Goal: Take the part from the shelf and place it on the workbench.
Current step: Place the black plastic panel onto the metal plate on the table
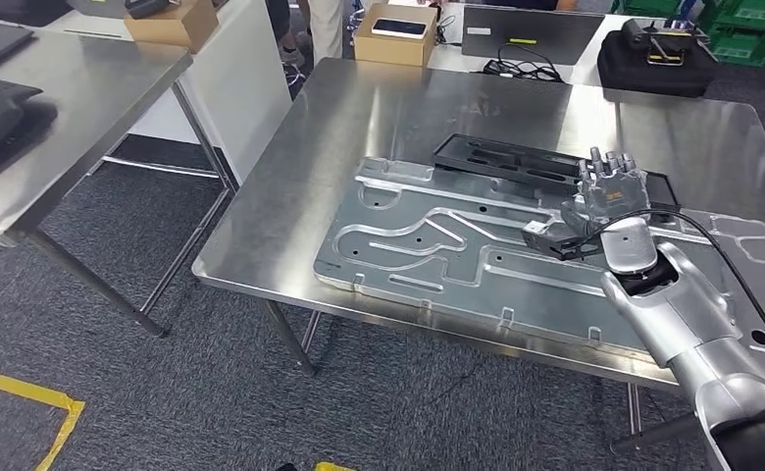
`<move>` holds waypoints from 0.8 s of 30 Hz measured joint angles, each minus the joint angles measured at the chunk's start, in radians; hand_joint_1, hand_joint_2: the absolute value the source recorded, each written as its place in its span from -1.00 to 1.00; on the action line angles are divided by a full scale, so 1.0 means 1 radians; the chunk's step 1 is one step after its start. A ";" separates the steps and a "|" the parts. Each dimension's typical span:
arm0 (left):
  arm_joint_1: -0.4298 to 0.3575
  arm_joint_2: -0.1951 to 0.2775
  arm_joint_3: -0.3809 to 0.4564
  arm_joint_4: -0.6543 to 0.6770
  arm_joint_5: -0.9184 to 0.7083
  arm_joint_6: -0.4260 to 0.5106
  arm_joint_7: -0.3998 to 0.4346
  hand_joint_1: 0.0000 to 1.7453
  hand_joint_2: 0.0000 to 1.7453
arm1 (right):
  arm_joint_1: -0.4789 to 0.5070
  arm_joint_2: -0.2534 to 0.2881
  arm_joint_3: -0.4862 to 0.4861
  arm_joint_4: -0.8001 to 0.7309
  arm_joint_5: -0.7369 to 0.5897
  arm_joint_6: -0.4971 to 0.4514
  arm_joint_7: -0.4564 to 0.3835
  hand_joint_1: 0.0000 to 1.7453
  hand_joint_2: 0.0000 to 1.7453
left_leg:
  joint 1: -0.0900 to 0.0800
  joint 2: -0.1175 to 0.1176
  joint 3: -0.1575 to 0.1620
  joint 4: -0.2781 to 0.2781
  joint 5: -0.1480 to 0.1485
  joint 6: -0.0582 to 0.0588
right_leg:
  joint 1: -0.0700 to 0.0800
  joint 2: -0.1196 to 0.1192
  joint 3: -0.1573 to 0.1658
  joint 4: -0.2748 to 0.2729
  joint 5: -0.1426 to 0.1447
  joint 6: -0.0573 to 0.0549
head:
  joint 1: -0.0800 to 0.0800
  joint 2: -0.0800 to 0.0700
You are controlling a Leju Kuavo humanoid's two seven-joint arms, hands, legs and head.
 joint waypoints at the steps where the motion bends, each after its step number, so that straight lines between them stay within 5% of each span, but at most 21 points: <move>1: 0.001 0.001 0.000 0.000 -0.001 0.000 0.001 -1.00 -1.00 | 0.002 -0.002 0.000 0.004 -0.002 -0.002 0.000 -1.00 -1.00 | -0.001 0.000 -0.008 0.003 0.005 -0.001 | -0.004 0.001 -0.009 -0.002 0.004 -0.007 | 0.000 0.000; 2: 0.002 0.001 0.000 0.000 -0.002 0.000 0.002 -1.00 -1.00 | 0.003 -0.004 0.001 0.009 -0.004 -0.002 0.000 -1.00 -1.00 | -0.001 -0.001 -0.018 0.012 -0.001 -0.007 | -0.008 0.000 -0.018 -0.002 0.009 -0.013 | 0.000 0.000; 4: 0.003 0.002 0.000 0.000 -0.004 0.000 0.004 -1.00 -1.00 | 0.003 -0.007 0.001 0.016 -0.006 -0.004 -0.001 -1.00 -1.00 | 0.010 -0.001 -0.054 0.087 -0.061 -0.035 | -0.016 -0.001 -0.037 -0.001 0.022 -0.027 | 0.000 0.000; 6: 0.003 0.002 0.000 0.000 -0.006 0.000 0.007 -1.00 -1.00 | 0.001 -0.007 0.002 0.019 -0.007 -0.005 -0.001 -1.00 -1.00 | 0.038 0.002 -0.105 0.245 -0.158 -0.070 | -0.019 -0.002 -0.050 0.000 0.033 -0.035 | 0.000 0.000; 8: 0.002 0.002 0.000 0.000 -0.006 0.001 0.008 -1.00 -1.00 | 0.001 -0.008 0.002 0.022 -0.011 -0.004 -0.001 -1.00 -1.00 | 0.061 0.003 -0.130 0.361 -0.209 -0.085 | -0.021 -0.003 -0.060 -0.001 0.044 -0.037 | 0.000 0.000; 10: 0.001 0.000 0.000 0.000 -0.006 0.000 0.007 -1.00 -1.00 | 0.001 -0.008 0.002 0.024 -0.014 -0.004 -0.001 -1.00 -1.00 | 0.066 0.003 -0.080 0.316 -0.188 -0.078 | -0.019 -0.004 -0.069 -0.004 0.056 -0.037 | 0.000 0.000; 13: -0.005 0.002 0.001 0.000 -0.007 0.000 0.007 -1.00 -1.00 | -0.010 -0.008 0.001 0.023 -0.015 -0.003 0.002 -1.00 -1.00 | 0.038 0.001 0.089 0.061 -0.123 -0.026 | -0.016 -0.004 -0.073 -0.024 0.083 -0.040 | 0.000 0.000; 15: -0.012 0.007 0.002 -0.001 -0.007 0.002 0.005 -1.00 -1.00 | -0.017 -0.010 0.001 0.023 -0.016 -0.002 0.004 -1.00 -1.00 | 0.018 0.002 0.142 -0.031 -0.108 -0.012 | -0.019 -0.006 -0.080 -0.036 0.106 -0.037 | 0.000 0.000; 17: -0.013 0.008 0.002 -0.001 -0.007 0.003 0.005 -1.00 -1.00 | -0.016 -0.011 0.001 0.023 -0.017 0.002 0.006 -1.00 -1.00 | 0.017 0.005 0.134 -0.046 -0.085 -0.018 | -0.018 -0.007 -0.092 -0.042 0.122 -0.031 | 0.000 0.000; 18: -0.011 0.008 0.002 -0.001 -0.007 0.003 0.006 -1.00 -1.00 | -0.014 -0.011 0.001 0.023 -0.018 0.004 0.007 -1.00 -1.00 | 0.019 0.005 0.125 -0.050 -0.070 -0.017 | -0.015 -0.005 -0.103 -0.031 0.108 -0.030 | 0.000 0.000; 20: -0.007 0.007 0.002 -0.001 -0.008 0.003 0.005 -1.00 -1.00 | -0.011 -0.012 0.001 0.021 -0.021 0.009 0.010 -1.00 -1.00 | 0.024 0.008 0.101 -0.052 -0.041 -0.007 | -0.006 -0.001 -0.140 0.055 0.019 -0.032 | 0.000 0.000; 22: -0.005 0.005 0.002 -0.001 -0.008 0.003 0.002 -1.00 -1.00 | -0.011 -0.013 0.002 0.020 -0.023 0.012 0.013 -1.00 -1.00 | 0.023 0.007 0.066 -0.036 -0.024 0.002 | 0.002 0.001 -0.184 0.215 -0.087 -0.035 | 0.000 0.000; 24: 0.000 0.004 0.002 -0.001 -0.009 0.003 0.002 -1.00 -1.00 | -0.007 -0.013 0.002 0.019 -0.024 0.013 0.015 -1.00 -1.00 | 0.023 0.007 0.032 -0.023 -0.006 0.001 | 0.007 0.001 -0.191 0.321 -0.105 -0.034 | 0.000 0.000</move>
